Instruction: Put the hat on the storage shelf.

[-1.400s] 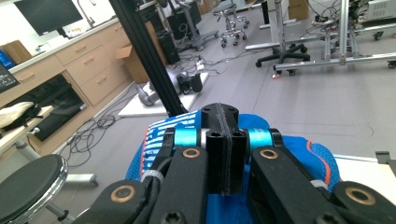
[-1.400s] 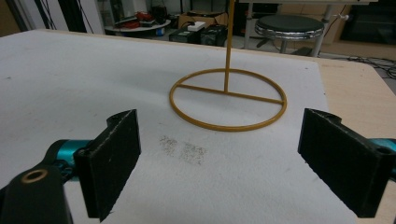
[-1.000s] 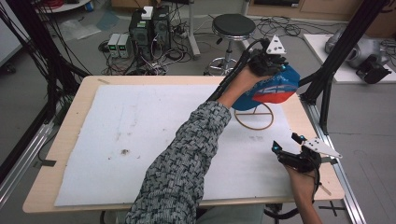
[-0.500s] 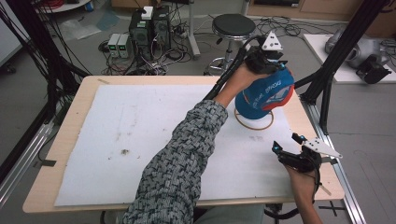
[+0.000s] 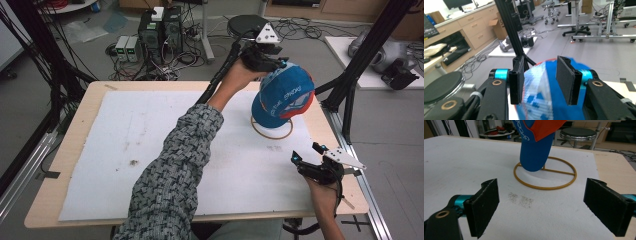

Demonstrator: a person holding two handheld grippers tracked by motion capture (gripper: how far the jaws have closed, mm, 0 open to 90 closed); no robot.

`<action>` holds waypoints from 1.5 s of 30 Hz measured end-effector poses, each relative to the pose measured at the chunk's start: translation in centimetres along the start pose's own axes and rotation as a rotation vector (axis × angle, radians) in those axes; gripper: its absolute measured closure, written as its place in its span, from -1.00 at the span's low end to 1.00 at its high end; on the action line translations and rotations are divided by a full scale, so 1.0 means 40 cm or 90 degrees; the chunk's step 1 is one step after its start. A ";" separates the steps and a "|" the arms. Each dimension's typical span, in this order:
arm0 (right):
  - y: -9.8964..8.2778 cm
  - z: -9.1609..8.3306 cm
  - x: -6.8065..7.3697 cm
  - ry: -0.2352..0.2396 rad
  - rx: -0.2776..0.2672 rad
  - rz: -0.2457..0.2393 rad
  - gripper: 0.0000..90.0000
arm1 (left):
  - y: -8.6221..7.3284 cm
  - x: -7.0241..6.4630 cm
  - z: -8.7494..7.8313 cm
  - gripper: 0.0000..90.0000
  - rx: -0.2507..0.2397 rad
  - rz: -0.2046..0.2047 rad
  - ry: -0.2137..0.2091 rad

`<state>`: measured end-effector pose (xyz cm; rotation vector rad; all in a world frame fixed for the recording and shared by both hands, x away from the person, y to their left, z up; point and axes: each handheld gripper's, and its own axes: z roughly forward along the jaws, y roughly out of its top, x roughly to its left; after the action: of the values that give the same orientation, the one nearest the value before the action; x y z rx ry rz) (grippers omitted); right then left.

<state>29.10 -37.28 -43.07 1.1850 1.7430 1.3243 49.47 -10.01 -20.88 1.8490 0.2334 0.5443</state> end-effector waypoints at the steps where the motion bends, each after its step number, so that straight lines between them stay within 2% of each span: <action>1: 0.000 0.001 0.000 0.001 0.000 0.000 -0.73 | -0.003 0.007 -0.014 0.24 0.007 -0.003 0.002; 3: 0.001 0.003 0.000 -0.001 0.001 0.000 -0.73 | -0.007 0.015 -0.034 0.13 0.011 -0.007 0.010; 5: 0.002 0.004 0.002 -0.001 0.001 0.001 -0.73 | -0.013 0.022 -0.066 0.14 -0.008 0.002 0.029; 8: 0.002 0.006 0.002 -0.002 0.001 0.001 -0.73 | -0.020 0.039 -0.103 0.12 -0.012 -0.019 0.035; 10: 0.003 0.007 0.002 0.000 0.002 0.001 -0.73 | -0.025 0.049 -0.131 0.09 -0.006 -0.018 0.046; 12: 0.003 0.010 0.003 0.002 0.001 0.003 -0.73 | -0.034 0.059 -0.169 0.08 -0.024 -0.025 0.054; 16: 0.004 0.015 0.002 0.001 -0.002 0.002 -0.73 | -0.055 0.078 -0.235 0.07 -0.033 -0.037 0.074; 19: 0.007 0.023 0.003 0.003 -0.004 0.012 -0.73 | -0.079 0.093 -0.295 0.04 -0.033 -0.039 0.098; 22: 0.010 0.029 0.005 0.003 -0.006 0.008 -0.73 | -0.102 0.105 -0.349 -0.02 -0.030 -0.046 0.121; 30: 0.017 0.037 0.015 0.007 -0.011 0.012 -0.73 | -0.173 0.123 -0.531 -0.11 -0.033 -0.064 0.193; 35: 0.026 0.051 0.028 0.013 -0.012 0.006 -0.73 | -0.216 0.117 -0.629 -0.19 -0.038 -0.082 0.228; 40: 0.031 0.055 0.042 0.018 -0.015 0.001 -0.73 | -0.277 0.091 -0.716 -0.25 -0.037 -0.093 0.253; 45: 0.032 0.051 0.053 0.023 -0.018 0.000 -0.73 | -0.356 0.053 -0.798 -0.28 -0.037 -0.116 0.279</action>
<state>30.45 -34.45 -42.37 1.1517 1.7441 1.3732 37.63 22.60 -25.50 1.6150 0.6648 0.8159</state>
